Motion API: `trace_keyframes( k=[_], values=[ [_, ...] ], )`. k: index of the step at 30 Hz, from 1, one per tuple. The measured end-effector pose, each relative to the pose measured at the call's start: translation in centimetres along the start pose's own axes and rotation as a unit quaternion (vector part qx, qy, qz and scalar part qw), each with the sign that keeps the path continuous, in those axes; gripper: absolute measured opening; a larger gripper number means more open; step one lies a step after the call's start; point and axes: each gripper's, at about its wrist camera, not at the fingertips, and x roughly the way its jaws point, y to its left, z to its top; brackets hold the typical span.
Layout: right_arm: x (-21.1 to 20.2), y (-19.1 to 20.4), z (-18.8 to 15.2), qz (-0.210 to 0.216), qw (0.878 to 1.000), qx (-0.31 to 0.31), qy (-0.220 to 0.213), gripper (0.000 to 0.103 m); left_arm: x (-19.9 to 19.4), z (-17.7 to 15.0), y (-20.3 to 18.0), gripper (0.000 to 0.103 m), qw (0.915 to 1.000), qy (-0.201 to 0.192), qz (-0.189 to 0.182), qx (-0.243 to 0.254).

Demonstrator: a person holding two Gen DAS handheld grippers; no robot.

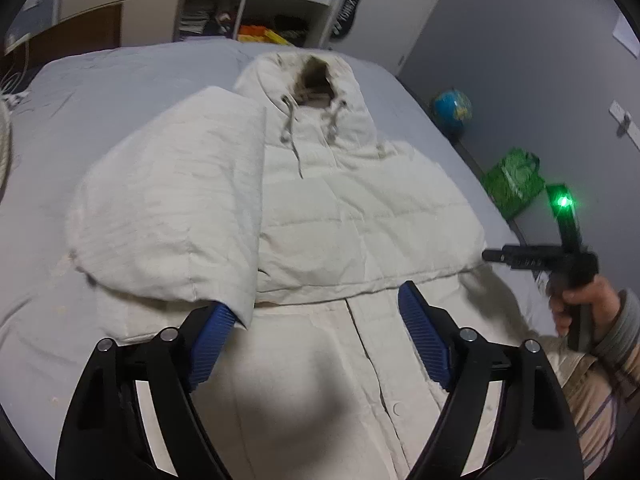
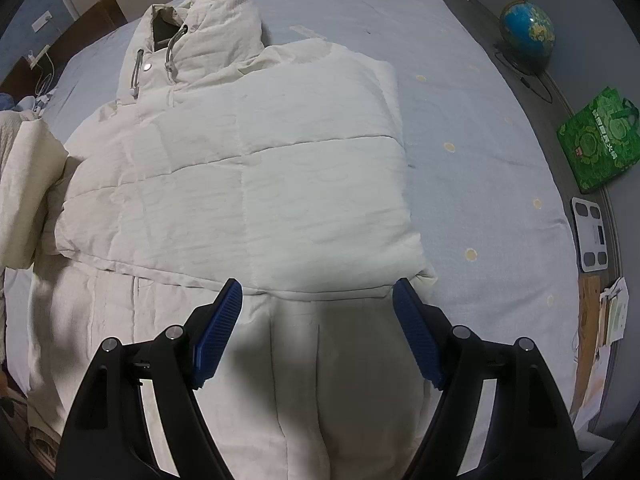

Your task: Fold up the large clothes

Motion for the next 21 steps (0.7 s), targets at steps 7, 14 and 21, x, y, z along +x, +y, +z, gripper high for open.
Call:
trace_keyframes(
  k=[7, 14, 21],
  values=[
    [0.0, 0.2, 0.0, 0.000, 1.000, -0.003, 0.001, 0.074, -4.5, 0.1, 2.6, 0.093, 0.9976, -0.034, 0.006, -0.060],
    [0.0, 0.4, -0.1, -0.005, 1.000, -0.010, 0.001, 0.074, -8.2, 0.4, 6.2, 0.094, 0.9893, -0.079, 0.013, -0.122],
    [-0.9, 1.5, -0.2, -0.006, 1.000, -0.025, -0.012, 0.074, -11.4, 0.5, 12.8, 0.094, 0.9659, -0.132, 0.055, -0.216]
  ],
)
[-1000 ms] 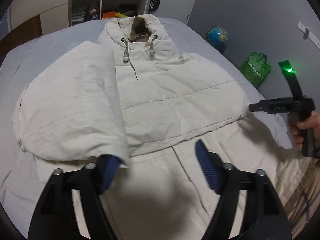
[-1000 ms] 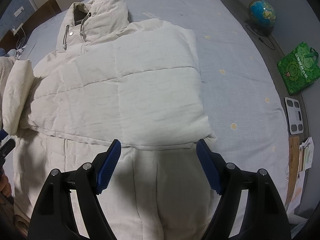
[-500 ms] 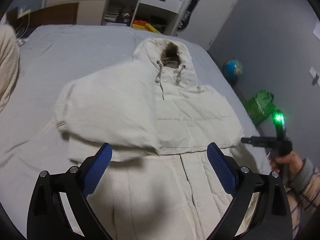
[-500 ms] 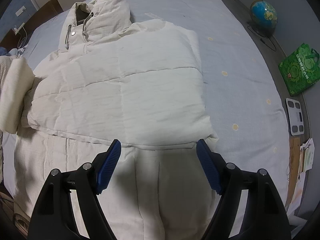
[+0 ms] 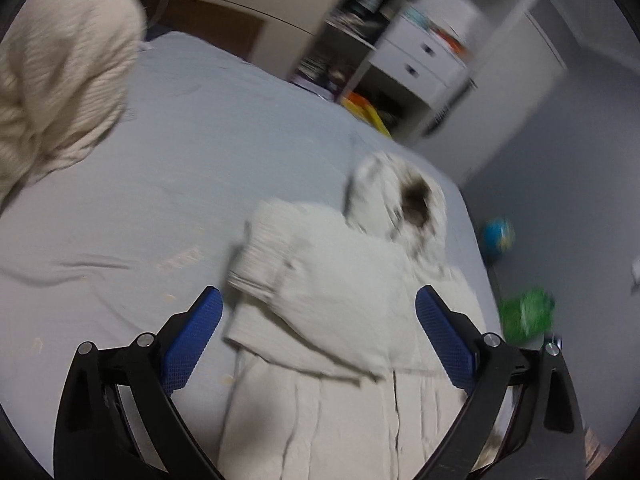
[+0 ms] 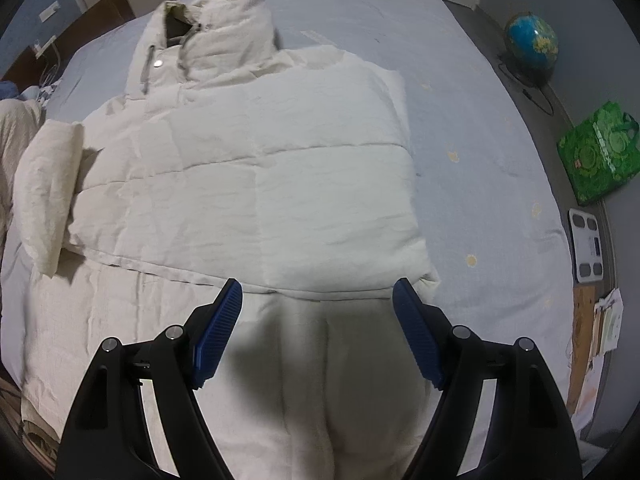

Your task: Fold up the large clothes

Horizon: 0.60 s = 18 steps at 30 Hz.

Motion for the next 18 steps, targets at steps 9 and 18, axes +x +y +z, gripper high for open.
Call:
trace_keyframes(
  k=[9, 18],
  values=[
    [-2.0, 7.9, -0.3, 0.019, 0.995, -0.097, -0.026, 0.074, 0.1, 0.8, 5.5, 0.094, 0.9940, -0.006, 0.074, -0.081],
    [-3.0, 19.7, 0.8, 0.065, 0.980, -0.180, -0.048, 0.074, 0.6, 0.8, 6.3, 0.094, 0.9900, 0.002, 0.121, -0.073]
  ],
)
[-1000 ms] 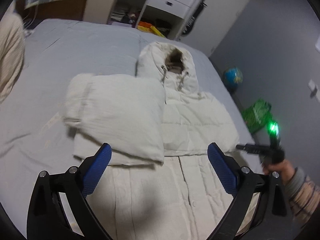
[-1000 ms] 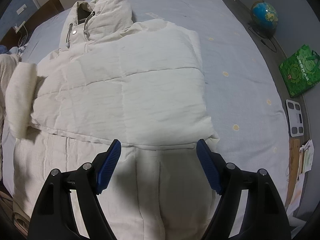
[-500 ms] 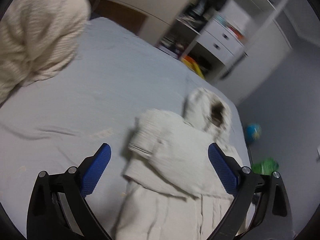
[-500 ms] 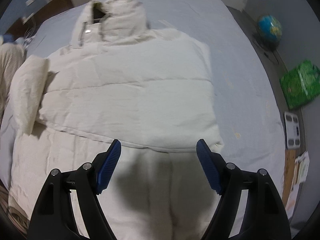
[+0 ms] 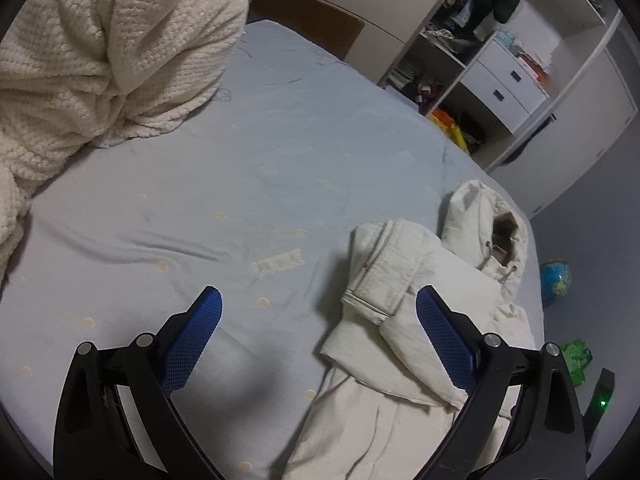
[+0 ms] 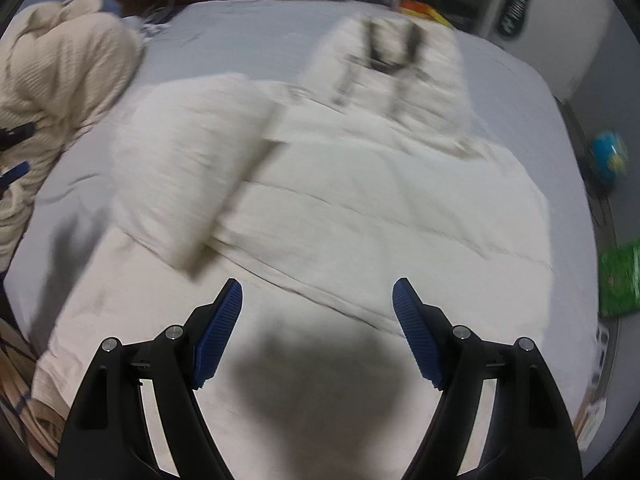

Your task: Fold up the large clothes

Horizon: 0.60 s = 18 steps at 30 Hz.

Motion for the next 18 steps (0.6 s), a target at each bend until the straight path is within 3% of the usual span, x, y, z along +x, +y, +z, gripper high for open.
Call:
trace_keyframes(
  k=[10, 18],
  values=[
    [3.1, 12.7, 4.9, 0.020, 0.995, -0.097, -0.003, 0.074, -1.2, 0.9, 2.9, 0.094, 0.9981, -0.022, 0.011, -0.057],
    [6.5, 20.2, 7.1, -0.034, 0.982, -0.188, 0.002, 0.074, -3.2, 1.6, 4.6, 0.094, 0.9917, -0.073, 0.041, -0.098]
  ],
)
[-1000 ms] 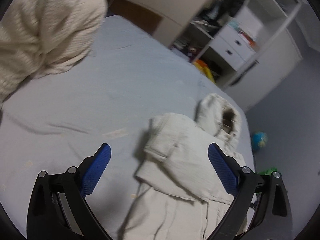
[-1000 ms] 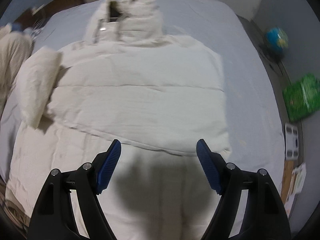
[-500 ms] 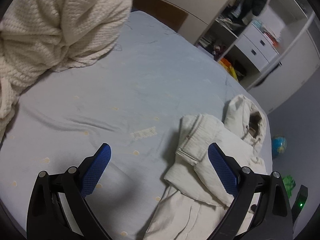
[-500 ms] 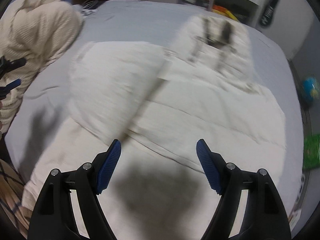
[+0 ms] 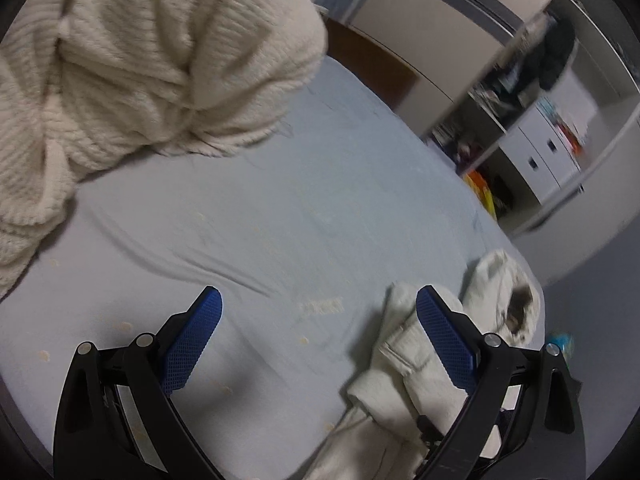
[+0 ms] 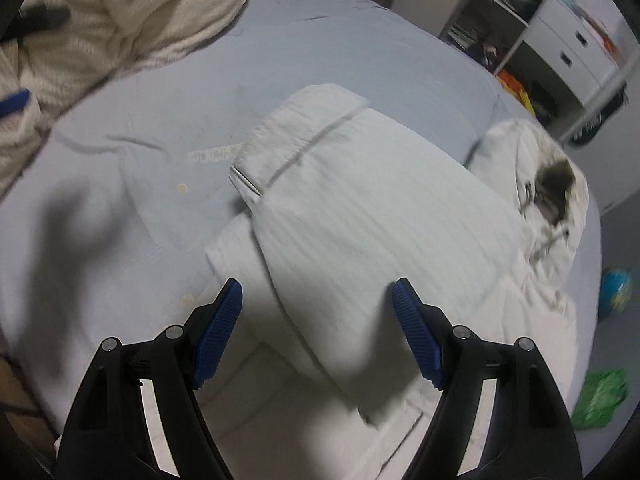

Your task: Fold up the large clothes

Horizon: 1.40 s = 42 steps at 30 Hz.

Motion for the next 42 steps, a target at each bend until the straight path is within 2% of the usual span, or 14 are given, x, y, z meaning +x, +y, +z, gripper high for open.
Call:
trace_keyframes(
  k=[5, 10, 13, 14, 16, 20, 26, 29, 33, 37, 42],
  values=[
    [2.3, 2.5, 2.0, -0.042, 0.998, -0.047, 0.016, 0.074, -0.2, 0.5, 2.0, 0.094, 0.9987, -0.008, 0.024, -0.045],
    [3.7, 2.8, 2.9, -0.068, 0.995, -0.067, 0.022, 0.073, 0.2, 0.3, 1.6, 0.094, 0.9990, 0.004, 0.027, -0.035],
    [3.6, 1.9, 2.5, -0.074, 0.995, -0.061, 0.013, 0.051, 0.4, 0.2, 1.2, 0.094, 0.9993, 0.007, 0.027, -0.026],
    [3.4, 1.2, 2.3, -0.067, 0.996, -0.053, 0.011, 0.040, 0.4, 0.2, 1.2, 0.094, 0.9993, 0.009, 0.028, -0.024],
    [2.8, 0.3, 1.9, -0.053, 0.998, -0.039, 0.007, 0.028, 0.5, 0.1, 1.2, 0.094, 0.9993, 0.012, 0.027, -0.025],
    [1.1, -2.1, 1.4, -0.035, 0.999, 0.008, -0.011, 0.016, 0.7, 0.0, 1.2, 0.094, 0.9993, 0.015, 0.028, -0.020],
    [-2.0, -7.2, -0.5, -0.013, 0.994, 0.098, -0.043, 0.012, 1.0, -0.1, 1.0, 0.094, 0.9993, 0.022, 0.030, -0.010],
    [-3.3, -10.4, -2.2, -0.005, 0.987, 0.148, -0.058, 0.012, 1.2, -0.2, 0.7, 0.094, 0.9992, 0.026, 0.031, -0.002],
    [-5.2, -14.6, -5.4, 0.013, 0.972, 0.221, -0.083, 0.012, 1.6, -0.6, 0.2, 0.094, 0.9989, 0.034, 0.029, 0.011],
    [-6.2, -18.4, -9.3, 0.032, 0.950, 0.296, -0.094, 0.012, 1.9, -0.9, -0.6, 0.094, 0.9983, 0.042, 0.026, 0.032],
    [-6.1, -21.2, -14.4, 0.051, 0.919, 0.378, -0.097, 0.012, 2.2, -1.5, -1.7, 0.094, 0.9965, 0.049, 0.025, 0.062]
  ],
)
